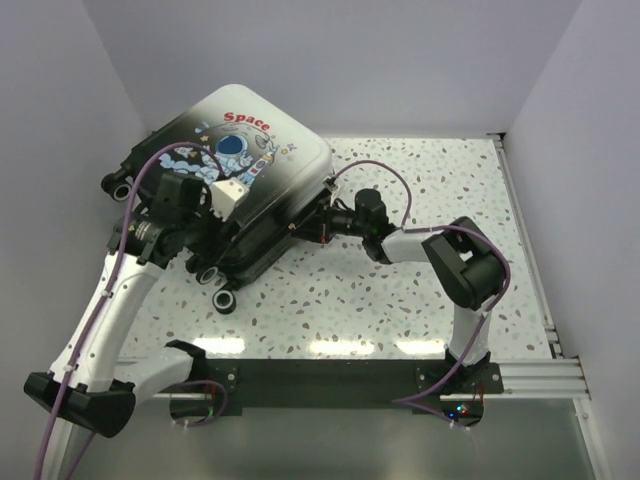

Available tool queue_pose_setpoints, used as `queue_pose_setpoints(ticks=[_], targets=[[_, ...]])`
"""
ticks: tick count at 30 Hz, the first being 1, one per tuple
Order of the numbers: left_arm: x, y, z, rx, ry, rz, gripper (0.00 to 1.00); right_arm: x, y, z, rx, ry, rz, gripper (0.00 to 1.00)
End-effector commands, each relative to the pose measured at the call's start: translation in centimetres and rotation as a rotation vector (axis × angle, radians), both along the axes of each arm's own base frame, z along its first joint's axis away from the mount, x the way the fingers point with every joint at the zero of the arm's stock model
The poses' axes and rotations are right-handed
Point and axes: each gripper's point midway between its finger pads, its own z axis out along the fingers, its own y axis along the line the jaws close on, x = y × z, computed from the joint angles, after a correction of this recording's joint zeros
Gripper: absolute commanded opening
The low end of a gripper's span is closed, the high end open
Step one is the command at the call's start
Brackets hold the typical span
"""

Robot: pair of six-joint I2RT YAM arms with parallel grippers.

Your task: Pack the luggage

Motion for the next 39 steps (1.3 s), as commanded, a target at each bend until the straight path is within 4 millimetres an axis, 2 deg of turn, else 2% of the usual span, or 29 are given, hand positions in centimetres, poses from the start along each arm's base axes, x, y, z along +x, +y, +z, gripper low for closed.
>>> queue_pose_setpoints(ticks=[1,4,7,10,13,14,16,17,19,20,23,24,28,32,34,35,37,38,39], targets=[[-3.0,1.3,-1.7,0.055,0.116,-0.047,0.85,0.6,-0.1,4.5,0.062,-0.129,-0.003,0.00],[-4.3,1.2,-3.8,0.062,0.189,-0.081,0.86,0.7,0.0,4.7,0.062,-0.139,0.003,0.00],[-3.4,0.9,-4.7,0.057,0.172,-0.083,0.87,0.8,-0.1,4.8,0.056,-0.146,0.001,0.00],[-2.2,0.8,-6.5,0.078,0.189,-0.081,0.80,0.7,-0.6,4.6,0.048,-0.146,-0.007,0.00],[-1.2,-0.3,-7.2,0.044,0.187,-0.106,0.68,0.4,-1.4,4.5,0.035,-0.141,-0.014,0.00],[-1.1,-0.6,-7.3,0.036,0.184,-0.119,0.57,0.3,-1.7,4.3,0.028,-0.137,-0.015,0.00],[-1.7,-0.9,-8.0,0.034,0.211,-0.150,0.43,0.5,-2.4,4.3,0.010,-0.144,-0.036,0.00],[-1.9,-0.6,-8.3,0.055,0.217,-0.172,0.28,0.6,-2.7,4.1,-0.004,-0.153,-0.042,0.00],[-3.2,0.9,-9.3,0.122,0.228,-0.175,0.12,1.8,-4.0,4.1,-0.026,-0.154,-0.100,0.00],[-3.4,1.7,-9.6,0.147,0.222,-0.190,0.00,2.3,-4.5,4.0,-0.035,-0.159,-0.117,0.00],[-4.1,5.1,-10.0,0.231,0.194,-0.157,0.00,4.7,-7.0,4.3,-0.047,-0.154,-0.195,0.00],[-4.2,5.7,-10.1,0.244,0.192,-0.151,0.00,5.9,-8.3,4.3,-0.050,-0.151,-0.232,0.00],[-4.0,6.5,-9.8,0.262,0.166,-0.126,0.00,8.6,-10.3,4.3,-0.076,-0.169,-0.306,0.00],[-3.5,7.2,-10.0,0.291,0.153,-0.108,0.00,12.5,-11.6,4.1,-0.111,-0.211,-0.389,0.00],[-3.1,7.6,-10.1,0.311,0.142,-0.094,0.00,14.6,-13.4,3.9,-0.128,-0.215,-0.452,0.00],[-3.0,8.3,-10.0,0.334,0.136,-0.075,0.00,15.7,-13.7,4.7,-0.128,-0.245,-0.467,0.00],[-2.4,9.3,-9.9,0.363,0.117,-0.043,0.00,17.5,-15.4,3.9,-0.154,-0.250,-0.506,0.00],[-2.2,9.9,-9.9,0.372,0.115,-0.026,0.00,18.5,-15.6,4.9,-0.151,-0.287,-0.513,0.00],[-1.7,10.2,-9.6,0.377,0.095,-0.013,0.00,19.3,-16.2,3.9,-0.160,-0.275,-0.517,0.00]])
